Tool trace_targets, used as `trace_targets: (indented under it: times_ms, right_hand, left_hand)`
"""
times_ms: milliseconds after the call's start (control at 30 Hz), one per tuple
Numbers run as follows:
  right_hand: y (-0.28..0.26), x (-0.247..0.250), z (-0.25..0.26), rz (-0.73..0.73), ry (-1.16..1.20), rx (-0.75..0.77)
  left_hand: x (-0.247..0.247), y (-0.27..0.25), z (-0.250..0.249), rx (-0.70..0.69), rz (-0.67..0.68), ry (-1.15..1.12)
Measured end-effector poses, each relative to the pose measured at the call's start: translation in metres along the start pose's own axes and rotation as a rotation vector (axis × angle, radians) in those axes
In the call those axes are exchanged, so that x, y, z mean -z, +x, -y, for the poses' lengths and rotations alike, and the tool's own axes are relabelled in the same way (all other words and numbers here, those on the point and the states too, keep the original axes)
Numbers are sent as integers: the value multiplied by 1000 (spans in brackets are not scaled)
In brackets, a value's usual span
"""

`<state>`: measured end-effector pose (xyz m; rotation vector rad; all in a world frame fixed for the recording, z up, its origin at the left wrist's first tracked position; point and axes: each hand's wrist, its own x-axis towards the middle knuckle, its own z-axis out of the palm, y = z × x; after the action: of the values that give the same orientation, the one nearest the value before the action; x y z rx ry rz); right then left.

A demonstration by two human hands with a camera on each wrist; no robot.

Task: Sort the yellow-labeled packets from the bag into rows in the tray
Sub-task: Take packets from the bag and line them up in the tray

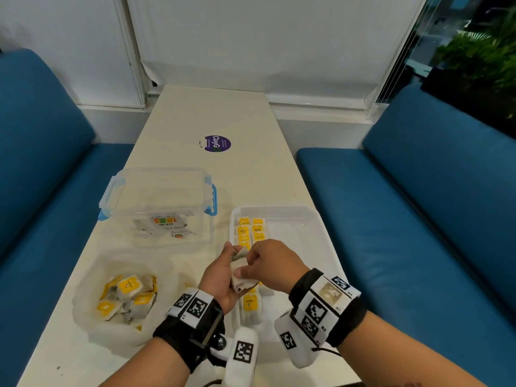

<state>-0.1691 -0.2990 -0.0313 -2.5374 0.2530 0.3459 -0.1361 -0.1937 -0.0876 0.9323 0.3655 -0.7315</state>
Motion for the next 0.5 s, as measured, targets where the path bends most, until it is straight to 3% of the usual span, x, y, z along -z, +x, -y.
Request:
trace_targets:
  times_ms: [367,500]
  right_hand:
    - [-8,13,6,-60,445,90]
    - [-11,26,5,-128,404,137]
  left_hand:
    - [4,-6,0,64,61,-39]
    - [2,-8,1,53,27,-55]
